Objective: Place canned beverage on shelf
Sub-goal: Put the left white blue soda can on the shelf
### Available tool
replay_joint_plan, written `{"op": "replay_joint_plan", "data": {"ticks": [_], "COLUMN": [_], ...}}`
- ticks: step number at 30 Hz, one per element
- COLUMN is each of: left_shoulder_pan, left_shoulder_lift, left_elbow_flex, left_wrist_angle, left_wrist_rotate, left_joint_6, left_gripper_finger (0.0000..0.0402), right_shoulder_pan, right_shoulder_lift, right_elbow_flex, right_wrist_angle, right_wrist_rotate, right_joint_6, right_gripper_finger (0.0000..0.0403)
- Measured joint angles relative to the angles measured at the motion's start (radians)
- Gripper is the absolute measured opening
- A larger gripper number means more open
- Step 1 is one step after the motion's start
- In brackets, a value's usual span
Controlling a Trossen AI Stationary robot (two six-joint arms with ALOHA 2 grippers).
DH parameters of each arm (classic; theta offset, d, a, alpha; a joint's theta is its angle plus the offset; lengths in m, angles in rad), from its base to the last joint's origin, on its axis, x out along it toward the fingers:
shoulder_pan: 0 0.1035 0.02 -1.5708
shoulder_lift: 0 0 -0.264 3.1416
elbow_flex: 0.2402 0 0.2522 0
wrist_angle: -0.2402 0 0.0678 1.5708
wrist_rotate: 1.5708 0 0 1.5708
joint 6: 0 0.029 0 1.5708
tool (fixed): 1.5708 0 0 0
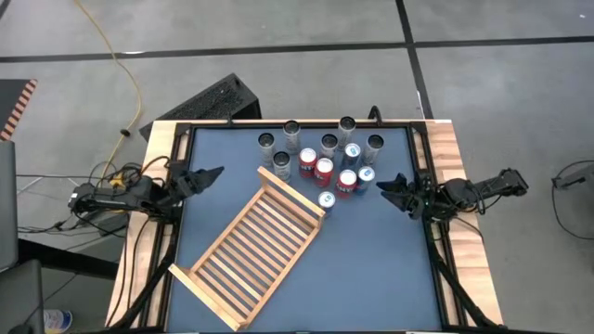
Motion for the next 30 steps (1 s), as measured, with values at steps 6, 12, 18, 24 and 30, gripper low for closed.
{"op": "replay_joint_plan", "data": {"ticks": [6, 12, 18, 24, 30], "left_shoulder_pan": [0.000, 0.000, 0.000, 0.000, 0.000], "left_shoulder_lift": [0.000, 0.000, 0.011, 0.057, 0.112], "left_elbow_flex": [0.016, 0.111, 0.224, 0.299, 0.324], "left_wrist_angle": [0.092, 0.062, -0.052, -0.124, -0.138], "left_wrist_rotate": [0.003, 0.012, -0.008, -0.035, -0.068], "left_joint_6": [0.034, 0.098, 0.184, 0.213, 0.181], "left_gripper_finger": [0.0302, 0.0302, 0.0302, 0.0302, 0.0302], "right_shoulder_pan": [-0.004, -0.029, -0.071, -0.095, -0.115], "right_shoulder_lift": [0.000, 0.000, 0.015, 0.165, 0.448], "right_elbow_flex": [0.000, 0.002, 0.101, 0.399, 0.779], "right_wrist_angle": [0.055, 0.230, 0.262, -0.025, -0.448], "right_wrist_rotate": [0.022, 0.114, 0.190, 0.287, 0.395], "right_joint_6": [0.034, 0.050, -0.104, -0.322, -0.351], "right_gripper_finger": [0.0265, 0.0265, 0.0265, 0.0265, 0.0265]}}
